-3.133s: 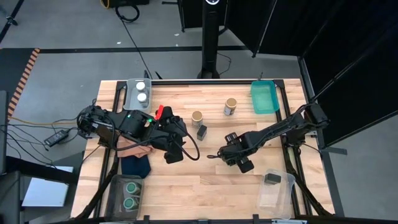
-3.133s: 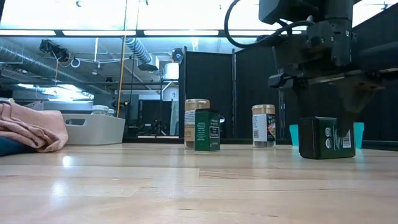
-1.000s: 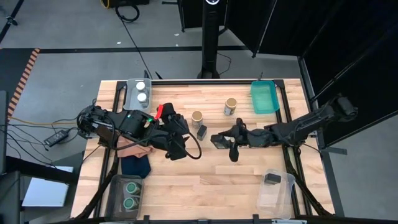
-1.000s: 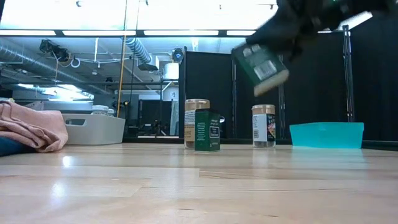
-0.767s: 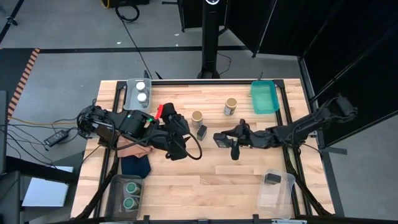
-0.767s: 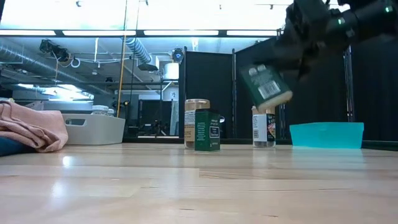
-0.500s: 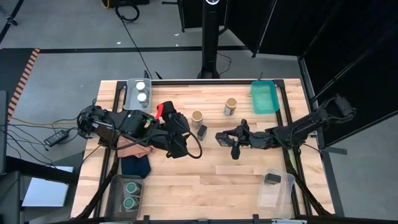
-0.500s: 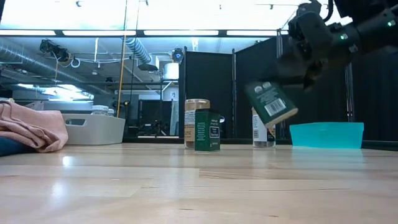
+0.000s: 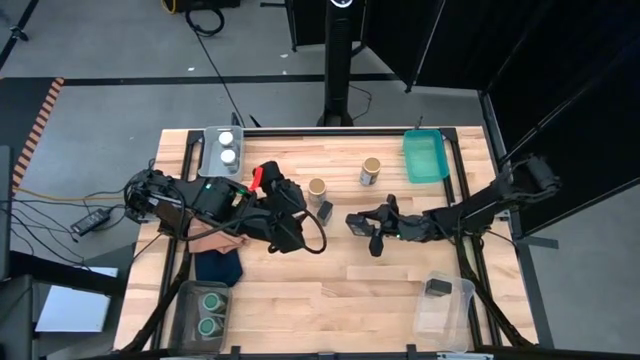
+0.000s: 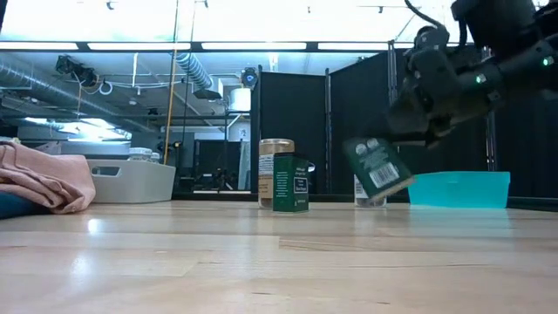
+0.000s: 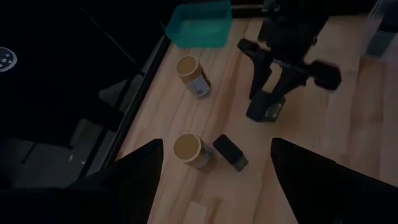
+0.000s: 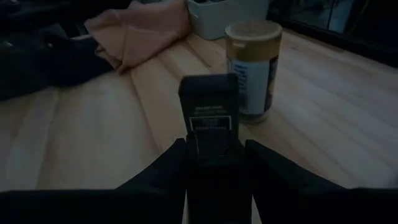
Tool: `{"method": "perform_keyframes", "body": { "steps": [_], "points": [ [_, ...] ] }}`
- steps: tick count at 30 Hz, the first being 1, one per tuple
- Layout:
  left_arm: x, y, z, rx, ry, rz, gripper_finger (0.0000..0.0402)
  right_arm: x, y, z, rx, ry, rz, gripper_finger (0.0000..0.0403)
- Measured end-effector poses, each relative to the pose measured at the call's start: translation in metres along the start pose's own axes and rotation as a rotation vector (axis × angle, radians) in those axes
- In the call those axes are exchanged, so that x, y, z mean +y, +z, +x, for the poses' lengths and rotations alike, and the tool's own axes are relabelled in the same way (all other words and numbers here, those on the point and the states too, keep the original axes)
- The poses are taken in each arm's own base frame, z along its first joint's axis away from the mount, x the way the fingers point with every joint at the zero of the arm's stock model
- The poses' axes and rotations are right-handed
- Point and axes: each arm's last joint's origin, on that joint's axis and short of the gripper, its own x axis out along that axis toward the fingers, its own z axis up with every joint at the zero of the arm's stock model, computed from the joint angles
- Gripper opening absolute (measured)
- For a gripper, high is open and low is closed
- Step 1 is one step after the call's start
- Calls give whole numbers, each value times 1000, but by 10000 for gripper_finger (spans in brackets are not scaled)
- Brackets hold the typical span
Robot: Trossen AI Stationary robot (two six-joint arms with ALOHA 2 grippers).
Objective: Sort spices by type
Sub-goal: Put bottom black spice can into the transparent bin
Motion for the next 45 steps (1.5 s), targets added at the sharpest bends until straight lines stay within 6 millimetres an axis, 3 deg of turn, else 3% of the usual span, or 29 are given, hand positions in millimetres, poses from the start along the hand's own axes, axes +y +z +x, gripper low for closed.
{"method": "perform_keyframes", "body": {
  "steps": [9,26,33,39,45],
  "points": [
    [0,2,0,-19,2,-18,302,8,-17,14,-17,27,17,153],
    [0,1,0,-12,2,-55,302,18,-25,-1,53,107,-45,202],
    [-1,1,0,-2,-20,-56,302,20,-7,-10,11,145,-42,205],
    [-3,2,3,-6,-28,-60,302,14,19,-31,-30,162,-19,211],
    [-14,4,24,44,-59,15,302,7,45,-58,-33,185,-19,206]
  ]
}}
